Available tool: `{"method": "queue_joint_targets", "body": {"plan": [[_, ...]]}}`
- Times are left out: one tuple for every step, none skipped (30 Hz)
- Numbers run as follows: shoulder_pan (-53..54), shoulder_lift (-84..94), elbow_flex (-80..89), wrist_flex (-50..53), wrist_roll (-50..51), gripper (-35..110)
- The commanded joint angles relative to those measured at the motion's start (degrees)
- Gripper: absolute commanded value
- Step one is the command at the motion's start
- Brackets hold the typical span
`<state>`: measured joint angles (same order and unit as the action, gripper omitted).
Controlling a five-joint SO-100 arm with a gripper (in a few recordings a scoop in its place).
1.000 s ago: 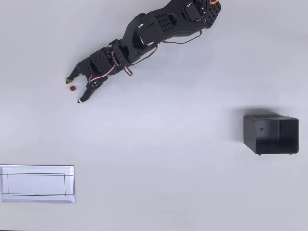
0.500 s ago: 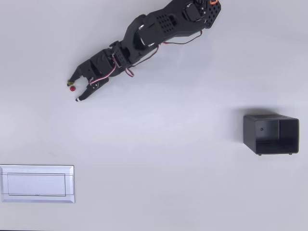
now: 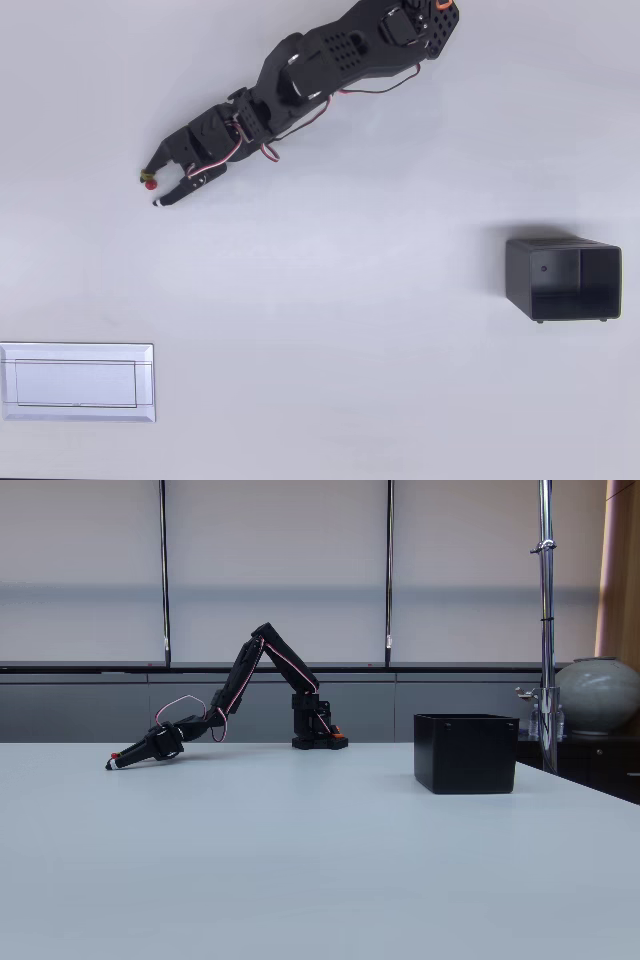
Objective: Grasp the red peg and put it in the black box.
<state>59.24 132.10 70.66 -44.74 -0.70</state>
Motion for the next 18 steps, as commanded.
{"method": "queue_joint_targets", "body": {"plan": [[0.88, 1.14, 1.23, -0.7, -0.88, 10], [0.88, 1.14, 1.14, -0.88, -0.97, 10], [0.88, 1.14, 1.05, -1.23, -1.05, 10], [0.97, 1.14, 1.05, -1.23, -1.23, 9], [0.97, 1.14, 0.97, -1.23, -1.32, 8], [0.97, 1.14, 0.97, -1.23, -1.41, 7], [0.97, 1.14, 0.97, -1.23, -1.49, 5], [0.97, 1.14, 0.97, -1.23, -1.58, 4], [0.97, 1.14, 0.97, -1.23, -1.76, 3], [0.97, 1.14, 0.97, -1.23, -1.76, 2], [0.97, 1.14, 0.97, -1.23, -1.93, 1], [0.97, 1.14, 0.97, -1.23, -2.11, 0], [0.97, 1.14, 0.97, -1.23, -2.11, 0], [0.97, 1.14, 0.97, -1.23, -2.2, 0], [1.05, 1.05, 0.97, -1.23, -2.37, 0], [1.05, 0.97, 0.97, -1.14, -2.46, 0], [1.05, 0.7, 0.97, -0.88, -2.55, 0], [1.05, 0.09, 0.7, -0.18, -2.55, 0]]}}
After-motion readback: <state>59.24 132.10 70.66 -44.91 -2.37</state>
